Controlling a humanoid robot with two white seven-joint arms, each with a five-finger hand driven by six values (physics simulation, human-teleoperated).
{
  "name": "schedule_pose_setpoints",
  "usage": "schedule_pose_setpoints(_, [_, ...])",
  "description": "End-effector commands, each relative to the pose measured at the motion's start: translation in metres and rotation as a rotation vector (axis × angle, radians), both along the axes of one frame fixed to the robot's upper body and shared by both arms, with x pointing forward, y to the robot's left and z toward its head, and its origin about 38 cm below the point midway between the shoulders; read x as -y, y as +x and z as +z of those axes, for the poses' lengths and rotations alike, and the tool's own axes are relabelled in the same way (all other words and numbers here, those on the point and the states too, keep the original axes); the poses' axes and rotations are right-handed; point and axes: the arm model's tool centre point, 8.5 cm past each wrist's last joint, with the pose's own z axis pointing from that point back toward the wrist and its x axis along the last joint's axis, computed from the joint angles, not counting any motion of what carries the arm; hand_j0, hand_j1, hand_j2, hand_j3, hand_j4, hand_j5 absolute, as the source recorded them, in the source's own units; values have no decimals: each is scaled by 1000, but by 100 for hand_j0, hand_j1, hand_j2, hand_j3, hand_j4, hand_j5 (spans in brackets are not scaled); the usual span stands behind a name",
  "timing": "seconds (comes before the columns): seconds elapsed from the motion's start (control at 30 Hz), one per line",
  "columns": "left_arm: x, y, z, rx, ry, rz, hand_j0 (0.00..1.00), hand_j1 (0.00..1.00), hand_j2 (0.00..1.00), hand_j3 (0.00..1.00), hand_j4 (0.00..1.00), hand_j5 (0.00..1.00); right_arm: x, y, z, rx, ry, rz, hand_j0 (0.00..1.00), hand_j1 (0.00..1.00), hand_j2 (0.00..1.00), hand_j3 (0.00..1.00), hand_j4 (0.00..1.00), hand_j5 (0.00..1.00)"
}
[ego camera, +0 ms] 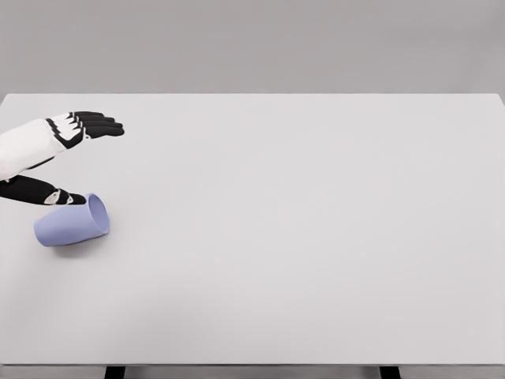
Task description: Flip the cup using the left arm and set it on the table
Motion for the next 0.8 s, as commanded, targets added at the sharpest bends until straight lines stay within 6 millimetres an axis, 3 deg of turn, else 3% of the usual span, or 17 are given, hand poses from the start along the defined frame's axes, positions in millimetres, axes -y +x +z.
schedule_pose_setpoints(0.0, [1, 0, 1, 0, -8, -3, 100, 100, 100, 100, 100, 100, 0, 0, 0, 0, 0, 1, 100, 100, 100, 100, 100, 100])
schedule_pose_setpoints(0.63, [-4, -2, -10, -51, 53, -5, 100, 100, 100, 100, 100, 100, 0, -2, 0, -4, 0, -3, 100, 100, 100, 100, 100, 100])
schedule_pose_setpoints(0.77, [-18, -7, -21, -122, 87, 18, 100, 100, 100, 100, 100, 100, 0, -2, 0, -4, 0, -4, 100, 100, 100, 100, 100, 100])
